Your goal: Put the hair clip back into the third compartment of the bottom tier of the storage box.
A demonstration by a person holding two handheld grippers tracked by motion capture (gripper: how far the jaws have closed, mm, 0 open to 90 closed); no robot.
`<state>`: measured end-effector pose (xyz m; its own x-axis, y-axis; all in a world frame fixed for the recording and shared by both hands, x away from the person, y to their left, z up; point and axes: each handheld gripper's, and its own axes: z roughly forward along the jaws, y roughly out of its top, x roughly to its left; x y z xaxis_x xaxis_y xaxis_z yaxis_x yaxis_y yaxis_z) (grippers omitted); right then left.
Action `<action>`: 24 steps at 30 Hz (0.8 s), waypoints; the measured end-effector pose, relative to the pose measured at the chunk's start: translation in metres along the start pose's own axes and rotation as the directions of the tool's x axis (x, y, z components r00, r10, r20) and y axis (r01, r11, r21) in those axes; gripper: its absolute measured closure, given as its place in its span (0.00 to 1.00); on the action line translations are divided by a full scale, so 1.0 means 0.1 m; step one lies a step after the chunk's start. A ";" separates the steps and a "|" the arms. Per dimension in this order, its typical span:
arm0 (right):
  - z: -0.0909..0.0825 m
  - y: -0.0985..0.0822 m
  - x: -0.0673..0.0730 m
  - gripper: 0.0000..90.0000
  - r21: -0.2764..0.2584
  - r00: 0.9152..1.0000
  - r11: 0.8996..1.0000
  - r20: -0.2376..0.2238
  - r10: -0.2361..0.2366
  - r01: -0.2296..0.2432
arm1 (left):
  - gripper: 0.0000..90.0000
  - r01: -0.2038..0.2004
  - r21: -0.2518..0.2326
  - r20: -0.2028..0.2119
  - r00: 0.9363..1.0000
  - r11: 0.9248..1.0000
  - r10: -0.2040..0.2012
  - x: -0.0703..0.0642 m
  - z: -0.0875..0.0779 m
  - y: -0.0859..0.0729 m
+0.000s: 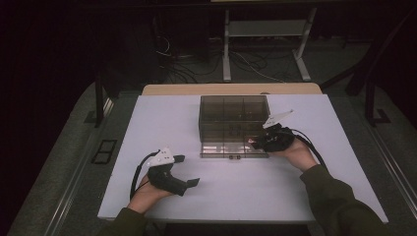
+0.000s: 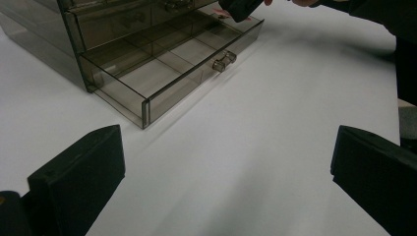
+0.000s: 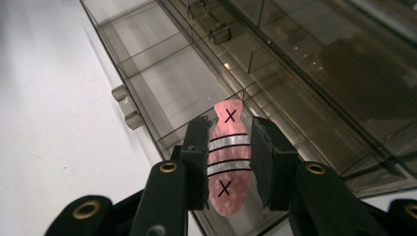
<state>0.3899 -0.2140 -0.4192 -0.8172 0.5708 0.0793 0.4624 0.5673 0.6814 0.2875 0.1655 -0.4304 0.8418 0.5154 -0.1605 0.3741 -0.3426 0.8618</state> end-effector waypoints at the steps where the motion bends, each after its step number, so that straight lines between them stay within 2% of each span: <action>1: 0.01 0.00 0.00 0.75 0.005 1.000 1.000 -0.001 -0.001 0.001 | 0.00 0.000 0.001 0.000 1.000 1.000 0.000 0.00 0.00 0.00; 12: 0.05 -0.03 -0.03 0.73 0.016 1.000 1.000 0.001 0.015 -0.015 | 0.00 0.000 0.001 0.000 1.000 1.000 0.000 0.00 0.00 0.00; 24: 0.01 -0.03 -0.04 0.70 -0.009 1.000 1.000 -0.009 0.026 -0.026 | 0.00 -0.001 0.003 0.000 1.000 1.000 0.001 0.00 0.00 0.00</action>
<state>0.3918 -0.2174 -0.4223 -0.8077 0.5804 0.1033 0.4807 0.5471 0.6853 0.2874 0.1655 -0.4303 0.8420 0.5152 -0.1600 0.3746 -0.3451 0.8606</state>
